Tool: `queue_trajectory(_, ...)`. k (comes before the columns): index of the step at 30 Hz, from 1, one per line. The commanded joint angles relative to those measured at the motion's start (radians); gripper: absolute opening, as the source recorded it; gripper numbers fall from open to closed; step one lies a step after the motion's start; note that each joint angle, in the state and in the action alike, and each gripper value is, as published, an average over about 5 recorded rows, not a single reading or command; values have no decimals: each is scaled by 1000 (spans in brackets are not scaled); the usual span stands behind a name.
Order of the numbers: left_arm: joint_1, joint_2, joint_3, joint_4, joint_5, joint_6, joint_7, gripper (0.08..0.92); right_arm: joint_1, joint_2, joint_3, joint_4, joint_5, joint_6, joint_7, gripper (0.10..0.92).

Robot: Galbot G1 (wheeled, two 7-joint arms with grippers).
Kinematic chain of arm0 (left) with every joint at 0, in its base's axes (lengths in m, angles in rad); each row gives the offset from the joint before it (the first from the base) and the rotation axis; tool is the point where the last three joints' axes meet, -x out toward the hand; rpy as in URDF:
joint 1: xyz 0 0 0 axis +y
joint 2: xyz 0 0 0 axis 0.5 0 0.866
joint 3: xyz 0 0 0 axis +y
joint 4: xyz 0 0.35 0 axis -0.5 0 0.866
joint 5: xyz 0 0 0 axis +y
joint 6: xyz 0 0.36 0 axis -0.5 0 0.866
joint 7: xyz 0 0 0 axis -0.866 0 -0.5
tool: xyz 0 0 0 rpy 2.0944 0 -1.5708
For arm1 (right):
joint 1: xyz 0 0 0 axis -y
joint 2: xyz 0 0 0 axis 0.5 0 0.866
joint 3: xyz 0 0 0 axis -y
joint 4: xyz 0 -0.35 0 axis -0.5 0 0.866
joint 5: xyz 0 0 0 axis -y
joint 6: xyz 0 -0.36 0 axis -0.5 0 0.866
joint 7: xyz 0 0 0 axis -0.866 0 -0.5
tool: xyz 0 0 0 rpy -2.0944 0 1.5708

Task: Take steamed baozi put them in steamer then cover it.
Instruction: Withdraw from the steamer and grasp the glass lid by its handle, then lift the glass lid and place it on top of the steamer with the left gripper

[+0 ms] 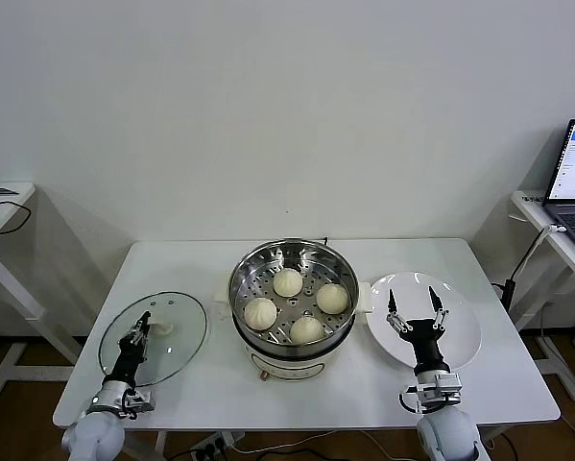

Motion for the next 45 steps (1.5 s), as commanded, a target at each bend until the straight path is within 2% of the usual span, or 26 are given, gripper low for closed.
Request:
queue_trajectory(1, 75, 44, -78, -289, -39, 49, 17, 187, -1, 0, 2, 2, 0, 0, 1, 823)
queue_trajectory(7, 124, 130, -154, -621, -129, 176, 76, 187, 0, 2, 7, 2, 2, 0, 3, 823)
queue_trajectory(10, 129, 143, -128, -764, -159, 229, 113, 187, -2, 4, 13, 5, 2, 1, 5, 823)
queue_trajectory(13, 124, 134, -17, -893, -179, 295, 156, 187, -6, 5, 21, 10, 2, 0, 8, 823)
queue_trajectory(17, 82, 91, 247, -978, -176, 416, 209, 187, -13, 3, 38, 18, 3, -5, 17, 823)
queue_trajectory(22, -7, 6, 565, -938, -149, 545, 271, 187, -27, -1, 66, 22, 6, -21, 30, 823)
queue_trajectory(26, -76, -75, 703, -839, -56, 584, 339, 187, -32, -3, 86, 16, 6, -27, 33, 823)
queue_trajectory(30, -114, -137, 753, -765, 46, 613, 418, 187, -33, 2, 98, 8, 6, -27, 33, 823)
queue_trajectory(36, -135, -182, 774, -711, 221, 673, 577, 187, -29, 11, 105, -8, 5, -24, 33, 823)
queue_trajectory(45, -148, -269, 754, -568, 306, 674, 589, 187, -23, 24, 104, -23, 0, -22, 32, 823)
